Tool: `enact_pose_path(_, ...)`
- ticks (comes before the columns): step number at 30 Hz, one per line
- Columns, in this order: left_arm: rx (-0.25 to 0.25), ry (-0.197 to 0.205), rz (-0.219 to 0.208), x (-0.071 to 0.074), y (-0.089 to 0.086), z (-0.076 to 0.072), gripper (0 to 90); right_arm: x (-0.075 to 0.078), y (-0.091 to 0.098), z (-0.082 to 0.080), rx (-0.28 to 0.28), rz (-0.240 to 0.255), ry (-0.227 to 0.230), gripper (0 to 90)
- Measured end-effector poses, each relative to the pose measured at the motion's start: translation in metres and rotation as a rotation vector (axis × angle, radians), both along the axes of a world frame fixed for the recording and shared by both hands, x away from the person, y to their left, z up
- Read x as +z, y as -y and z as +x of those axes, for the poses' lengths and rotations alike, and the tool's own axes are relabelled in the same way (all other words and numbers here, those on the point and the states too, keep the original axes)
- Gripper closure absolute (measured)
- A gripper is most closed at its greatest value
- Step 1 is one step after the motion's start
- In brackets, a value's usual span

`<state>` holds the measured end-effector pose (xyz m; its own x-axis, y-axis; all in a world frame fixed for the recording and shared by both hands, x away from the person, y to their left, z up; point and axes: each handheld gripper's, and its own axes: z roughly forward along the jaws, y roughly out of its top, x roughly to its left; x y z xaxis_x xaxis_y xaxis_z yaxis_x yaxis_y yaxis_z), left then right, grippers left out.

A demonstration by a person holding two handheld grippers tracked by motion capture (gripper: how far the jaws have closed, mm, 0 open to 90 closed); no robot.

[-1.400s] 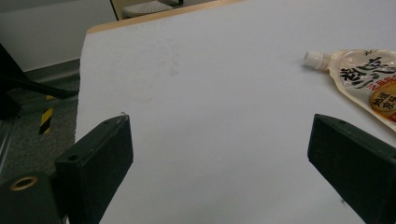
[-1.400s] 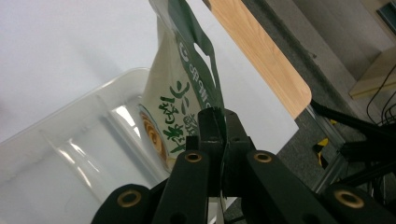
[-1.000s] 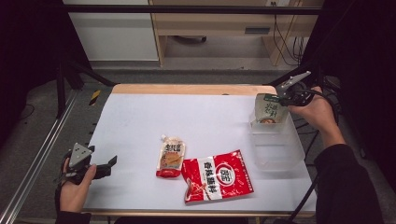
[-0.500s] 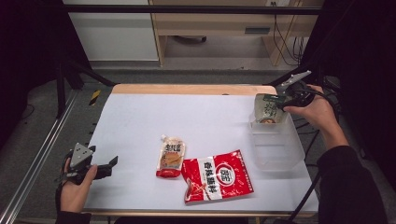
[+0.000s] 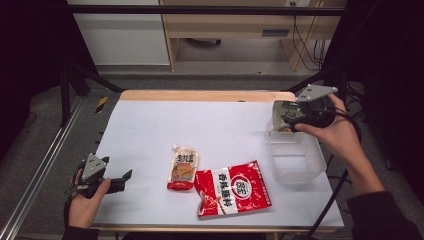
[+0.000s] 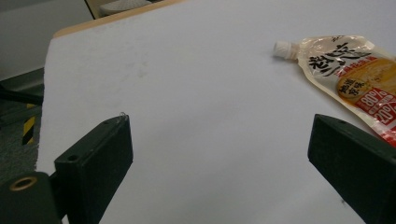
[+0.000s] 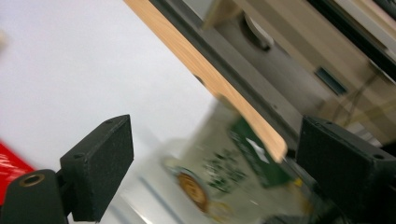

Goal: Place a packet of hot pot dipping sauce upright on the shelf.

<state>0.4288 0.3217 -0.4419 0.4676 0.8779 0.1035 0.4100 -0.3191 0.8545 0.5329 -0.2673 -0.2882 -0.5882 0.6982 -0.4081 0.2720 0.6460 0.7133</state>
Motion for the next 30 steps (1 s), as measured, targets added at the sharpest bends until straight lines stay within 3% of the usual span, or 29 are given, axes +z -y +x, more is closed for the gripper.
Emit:
enact_pose_path(3, -0.013, -0.002, 0.007, 0.000, 0.004, -0.001, 6.5, -0.003, -0.027, -0.025, 0.059, 0.029, 0.029, 13.4)
enact_pose_path(8, -0.028, -0.005, 0.014, 0.000, 0.008, -0.002, 6.4, -0.018, -0.077, -0.056, 0.116, 0.066, 0.039, 16.3)
enact_pose_path(11, -0.032, -0.003, 0.019, 0.000, 0.009, -0.002, 6.2, -0.031, -0.107, -0.065, 0.123, 0.058, 0.002, 18.4)
enact_pose_path(17, -0.038, -0.003, 0.024, 0.000, 0.011, -0.002, 6.1, -0.048, -0.156, -0.072, 0.163, 0.085, -0.038, 19.4)
enact_pose_path(23, -0.048, -0.018, 0.035, -0.001, 0.013, -0.002, 6.0, -0.068, -0.197, -0.066, 0.184, 0.071, -0.081, 23.9)
enact_pose_path(30, -0.051, -0.016, 0.042, -0.002, 0.014, -0.002, 6.0, -0.083, -0.223, -0.056, 0.192, 0.093, -0.115, 32.2)
